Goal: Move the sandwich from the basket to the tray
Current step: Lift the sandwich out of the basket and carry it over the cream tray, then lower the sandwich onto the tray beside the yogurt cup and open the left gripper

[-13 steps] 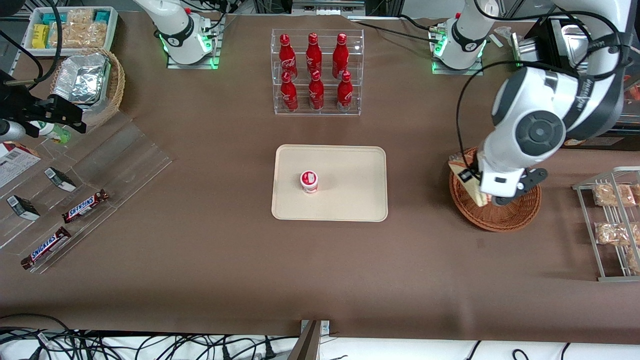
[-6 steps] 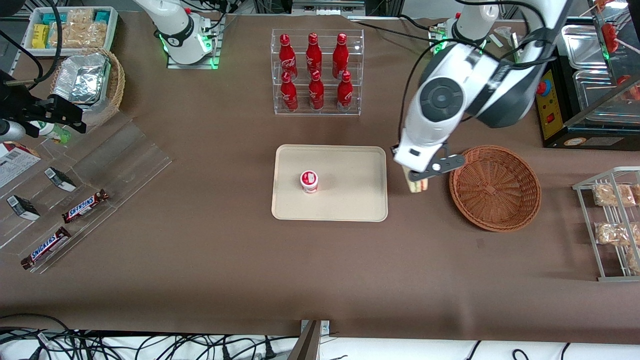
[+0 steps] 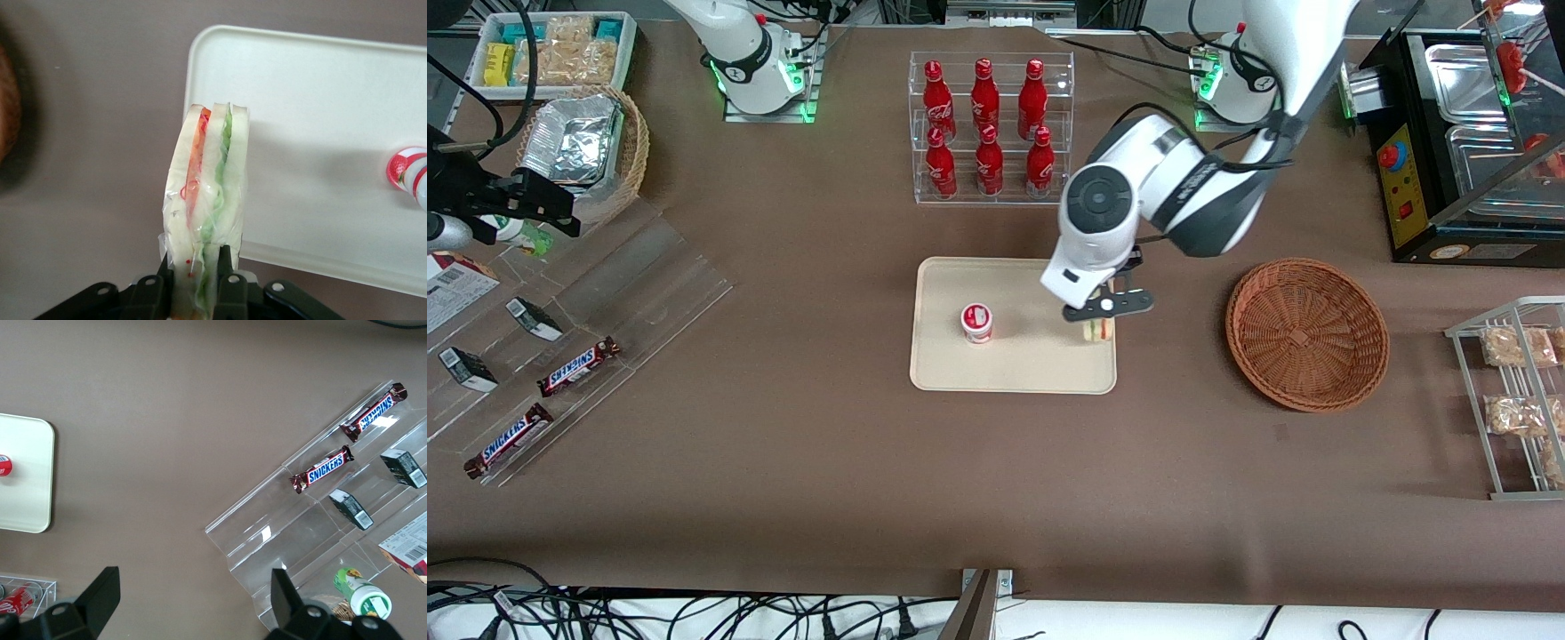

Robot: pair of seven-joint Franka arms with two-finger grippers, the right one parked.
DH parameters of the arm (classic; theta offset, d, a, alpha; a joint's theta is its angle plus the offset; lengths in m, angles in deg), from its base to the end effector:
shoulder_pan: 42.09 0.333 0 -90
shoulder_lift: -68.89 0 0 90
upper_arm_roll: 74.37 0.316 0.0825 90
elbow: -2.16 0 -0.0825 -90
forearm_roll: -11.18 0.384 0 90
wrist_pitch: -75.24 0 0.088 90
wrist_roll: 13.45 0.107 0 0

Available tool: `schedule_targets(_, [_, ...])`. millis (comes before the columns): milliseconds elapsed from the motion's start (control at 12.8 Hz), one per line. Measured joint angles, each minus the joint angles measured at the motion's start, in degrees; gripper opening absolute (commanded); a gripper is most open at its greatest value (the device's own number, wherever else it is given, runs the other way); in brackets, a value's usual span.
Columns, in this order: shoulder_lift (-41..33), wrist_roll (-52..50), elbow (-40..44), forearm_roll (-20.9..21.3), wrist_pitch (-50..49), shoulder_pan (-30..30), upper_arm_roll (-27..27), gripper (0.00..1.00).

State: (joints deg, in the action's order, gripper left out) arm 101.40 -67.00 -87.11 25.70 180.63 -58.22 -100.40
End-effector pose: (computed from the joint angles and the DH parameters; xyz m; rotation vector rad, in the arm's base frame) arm 0.5325 -0.4001 0.3246 -2.9656 -0.2058 0.2336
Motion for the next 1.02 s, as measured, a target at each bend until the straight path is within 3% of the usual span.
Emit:
schedule_targets(549, [6.73,-5.85,1.28,7.92,5.8,-3.67,0.1,0.26])
schedule_targets(1020, [9.04,-8.28,1.8,10.35,7.9,-3.78,0.11,0.27])
